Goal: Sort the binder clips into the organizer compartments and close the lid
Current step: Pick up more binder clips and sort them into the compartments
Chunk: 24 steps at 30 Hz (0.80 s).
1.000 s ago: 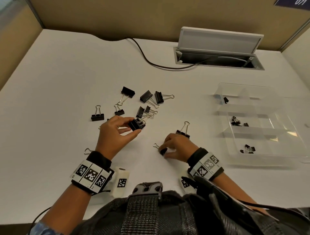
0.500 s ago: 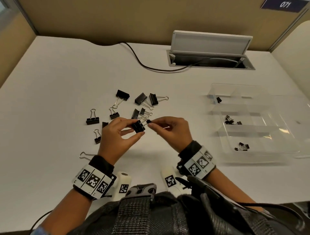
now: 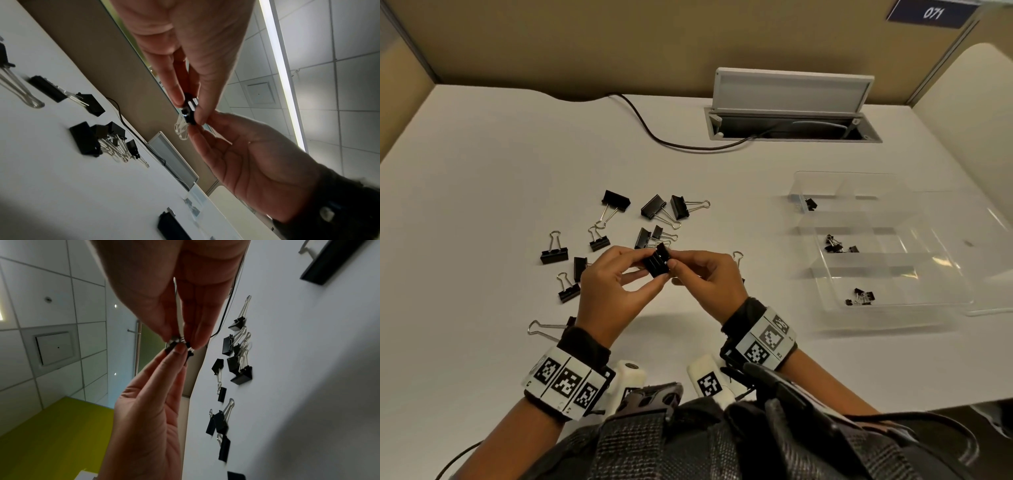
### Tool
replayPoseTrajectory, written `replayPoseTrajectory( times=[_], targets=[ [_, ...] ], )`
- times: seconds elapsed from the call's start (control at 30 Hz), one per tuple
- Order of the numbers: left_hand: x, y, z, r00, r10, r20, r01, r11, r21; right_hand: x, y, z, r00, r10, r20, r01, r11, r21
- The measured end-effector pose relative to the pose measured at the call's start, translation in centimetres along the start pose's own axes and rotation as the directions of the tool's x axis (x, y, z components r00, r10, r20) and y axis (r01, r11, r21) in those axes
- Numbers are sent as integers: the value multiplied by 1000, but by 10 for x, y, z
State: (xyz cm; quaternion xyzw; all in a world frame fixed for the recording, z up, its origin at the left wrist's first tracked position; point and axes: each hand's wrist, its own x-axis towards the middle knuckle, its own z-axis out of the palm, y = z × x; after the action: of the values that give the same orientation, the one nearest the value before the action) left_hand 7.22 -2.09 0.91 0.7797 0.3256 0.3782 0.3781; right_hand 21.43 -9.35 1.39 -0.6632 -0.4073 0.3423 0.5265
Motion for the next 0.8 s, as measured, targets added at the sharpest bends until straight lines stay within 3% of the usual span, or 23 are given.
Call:
replayPoseTrajectory(
  times=[0.67, 0.8],
  targets=[
    [11, 8, 24, 975, 107, 193, -112, 994, 12, -16, 6, -27, 993, 97, -68, -83, 979, 188],
    [14, 12, 29, 979, 96, 180, -95, 995, -15, -16, 9, -34, 989, 114, -99, -85, 962, 259]
  ],
)
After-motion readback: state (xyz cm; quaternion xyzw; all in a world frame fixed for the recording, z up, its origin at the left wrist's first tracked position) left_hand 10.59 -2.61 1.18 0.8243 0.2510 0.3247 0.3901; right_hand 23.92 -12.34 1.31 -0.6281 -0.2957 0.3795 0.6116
